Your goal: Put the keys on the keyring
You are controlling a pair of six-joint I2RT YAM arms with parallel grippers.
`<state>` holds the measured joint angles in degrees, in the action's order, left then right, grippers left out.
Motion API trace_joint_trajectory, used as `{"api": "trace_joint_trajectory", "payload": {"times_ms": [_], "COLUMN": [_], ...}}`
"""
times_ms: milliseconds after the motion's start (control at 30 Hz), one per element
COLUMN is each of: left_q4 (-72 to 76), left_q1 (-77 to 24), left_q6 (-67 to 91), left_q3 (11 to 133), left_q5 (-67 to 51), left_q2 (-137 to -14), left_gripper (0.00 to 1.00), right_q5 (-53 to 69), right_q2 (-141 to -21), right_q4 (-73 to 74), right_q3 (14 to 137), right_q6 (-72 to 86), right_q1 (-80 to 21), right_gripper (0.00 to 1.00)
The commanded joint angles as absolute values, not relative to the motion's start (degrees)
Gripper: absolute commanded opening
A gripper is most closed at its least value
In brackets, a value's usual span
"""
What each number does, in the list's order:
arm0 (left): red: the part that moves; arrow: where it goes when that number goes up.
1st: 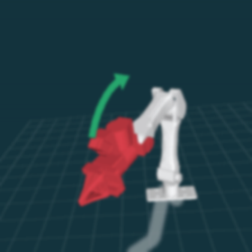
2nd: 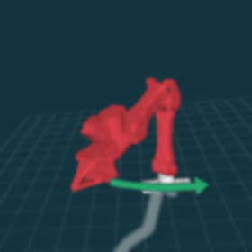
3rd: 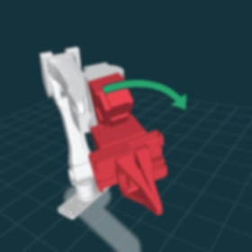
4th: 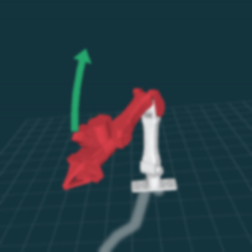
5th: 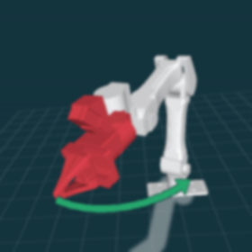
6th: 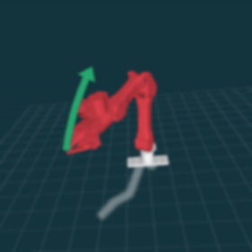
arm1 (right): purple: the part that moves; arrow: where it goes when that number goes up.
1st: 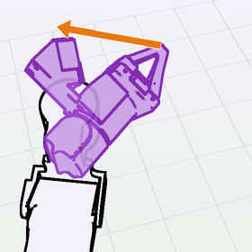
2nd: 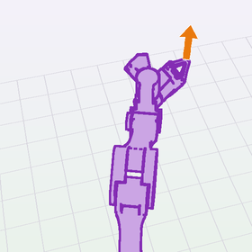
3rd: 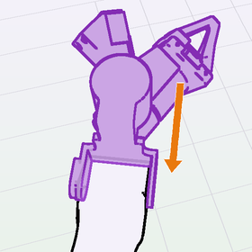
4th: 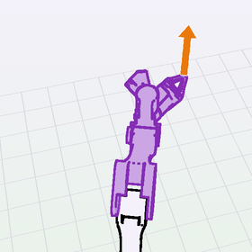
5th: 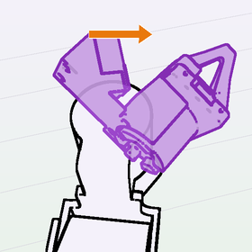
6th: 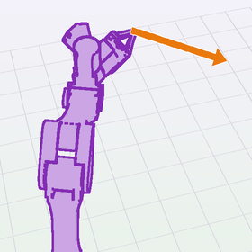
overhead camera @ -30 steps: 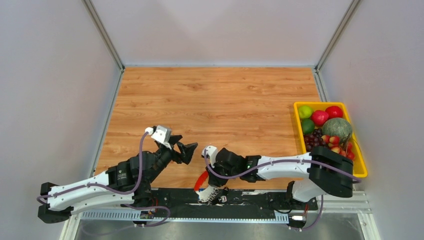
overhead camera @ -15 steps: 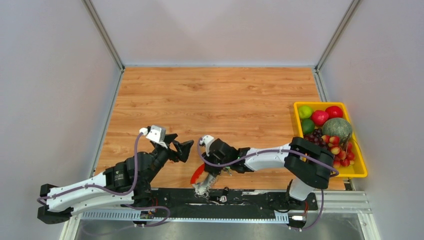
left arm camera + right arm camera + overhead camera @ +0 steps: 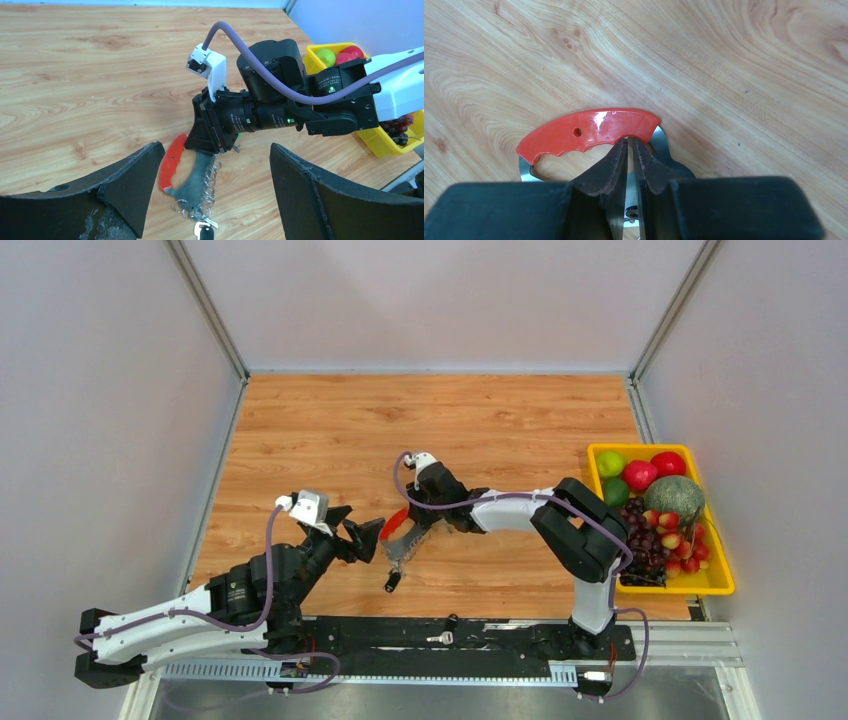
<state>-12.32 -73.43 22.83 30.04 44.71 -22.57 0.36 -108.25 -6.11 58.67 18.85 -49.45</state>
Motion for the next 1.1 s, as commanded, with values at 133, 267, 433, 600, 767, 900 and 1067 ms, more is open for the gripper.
{"api": "trace_joint_trajectory", "payload": {"times_ms": [133,267,433,600,767,900,1067], "left_q4": [-11.37,-10.1,-9.32,-9.17,-8.37,-7.8,-7.72], "left_q1": [-73.48,-73.54,-73.49,-73.54,-73.51,-73.48,-73.52], "left_q6": [21.81,21.43,20.72,20.37,19.54,18.9,18.55], "left_q3": [30.04,29.27,29.41,29.33,29.02,29.12,29.51], "left_q5": [45.41,45.17,44.38,44.32,44.8,44.66,44.16], "left_q2": [-21.83,-21.83,-22.99,-22.71,-22.59,-23.03,-23.7], "left_gripper": [0.89,0.89,0.89,0.89,0.9,0.91,0.91], "right_q5": [-1.88,-4.33,-1.03,-0.92,1.43,-2.6,-5.82], "right_q2": [-105.5,-99.72,-88.55,-80.07,-78.84,-81.43,-84.07], "right_q4": [-2.38,-1.6,-0.26,4.33,4.61,4.42,2.75], "right_q3": [54.5,51.42,51.61,51.35,47.02,44.76,44.19], "right_q6": [16.74,15.48,15.41,15.74,18.72,20.92,25.98], "right_q1": [-45.91,-44.96,-45.82,-48.11,-49.86,-51.96,-53.49], "right_gripper": [0.18,0.19,0.28,0.38,0.4,0.41,0.44]}}
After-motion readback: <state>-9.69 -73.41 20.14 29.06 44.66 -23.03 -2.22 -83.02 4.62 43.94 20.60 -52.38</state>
